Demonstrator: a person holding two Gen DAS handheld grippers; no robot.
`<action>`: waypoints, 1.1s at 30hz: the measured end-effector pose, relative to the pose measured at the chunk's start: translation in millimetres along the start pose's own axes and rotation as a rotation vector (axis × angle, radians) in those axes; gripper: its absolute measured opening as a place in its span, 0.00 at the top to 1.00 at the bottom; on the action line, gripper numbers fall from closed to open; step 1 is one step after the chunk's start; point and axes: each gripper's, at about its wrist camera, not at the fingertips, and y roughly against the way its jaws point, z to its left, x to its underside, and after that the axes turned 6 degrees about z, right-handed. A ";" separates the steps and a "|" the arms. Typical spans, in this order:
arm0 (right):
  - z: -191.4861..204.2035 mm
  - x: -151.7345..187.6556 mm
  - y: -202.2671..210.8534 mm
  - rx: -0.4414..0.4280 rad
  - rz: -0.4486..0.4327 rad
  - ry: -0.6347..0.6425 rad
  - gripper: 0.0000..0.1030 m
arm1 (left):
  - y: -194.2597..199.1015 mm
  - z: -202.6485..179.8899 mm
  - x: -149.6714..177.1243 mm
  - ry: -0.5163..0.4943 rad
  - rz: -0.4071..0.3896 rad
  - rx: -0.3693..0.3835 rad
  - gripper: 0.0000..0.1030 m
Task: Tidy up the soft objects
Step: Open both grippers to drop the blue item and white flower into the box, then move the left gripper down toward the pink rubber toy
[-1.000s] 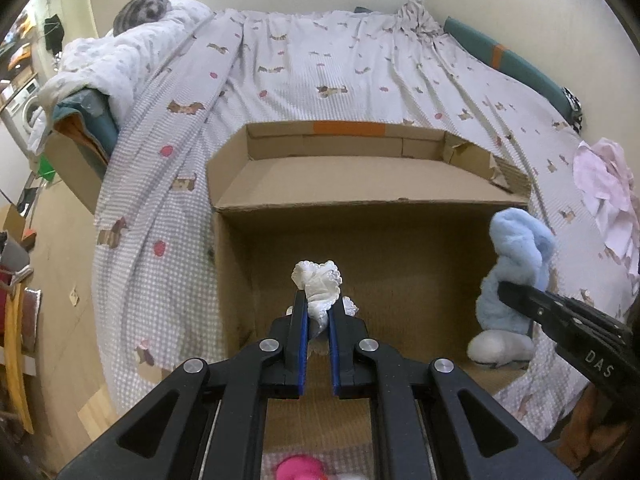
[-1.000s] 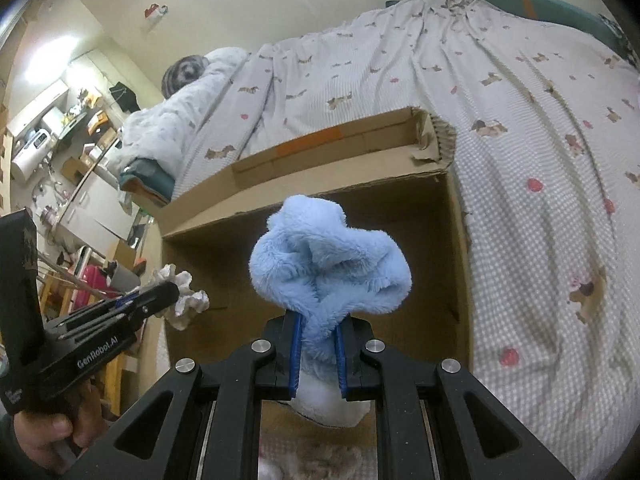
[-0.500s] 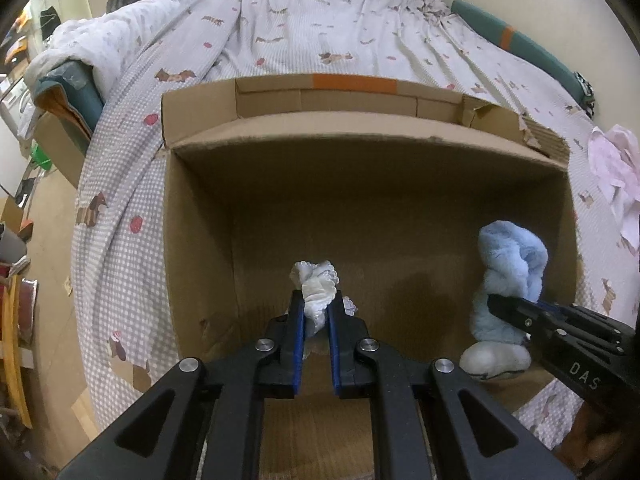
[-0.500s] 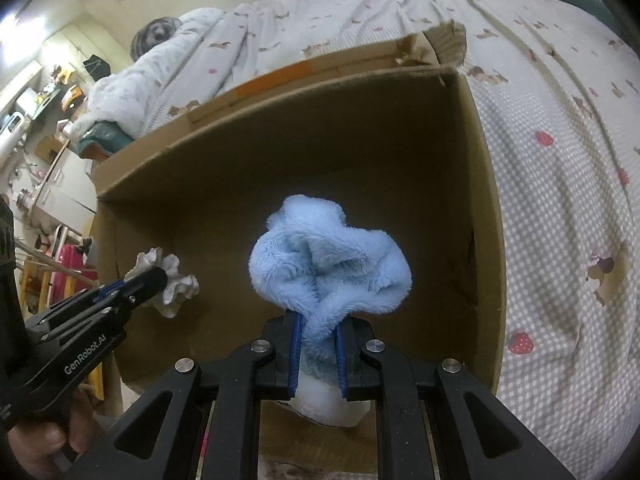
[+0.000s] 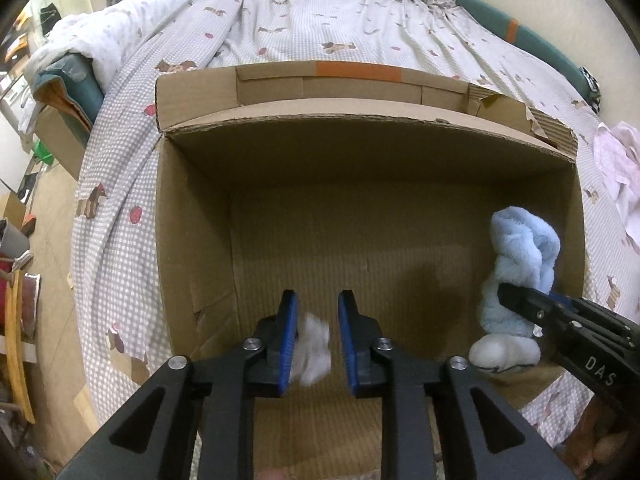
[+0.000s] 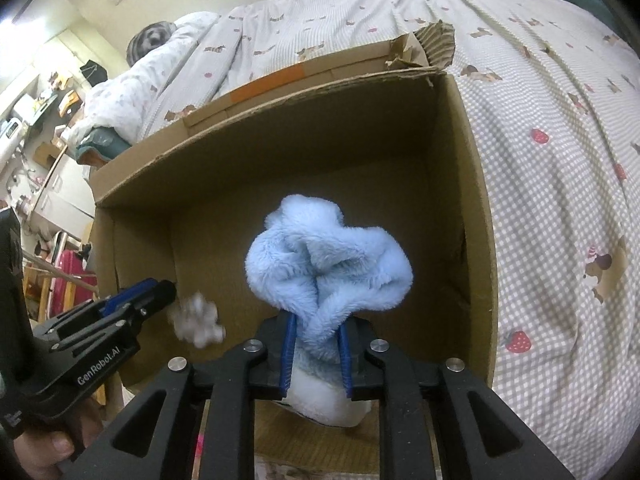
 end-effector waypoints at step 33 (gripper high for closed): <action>11.4 28.8 76.3 0.002 -0.238 0.033 0.00 | 75.9 20.9 33.2 0.065 -0.092 -0.053 0.12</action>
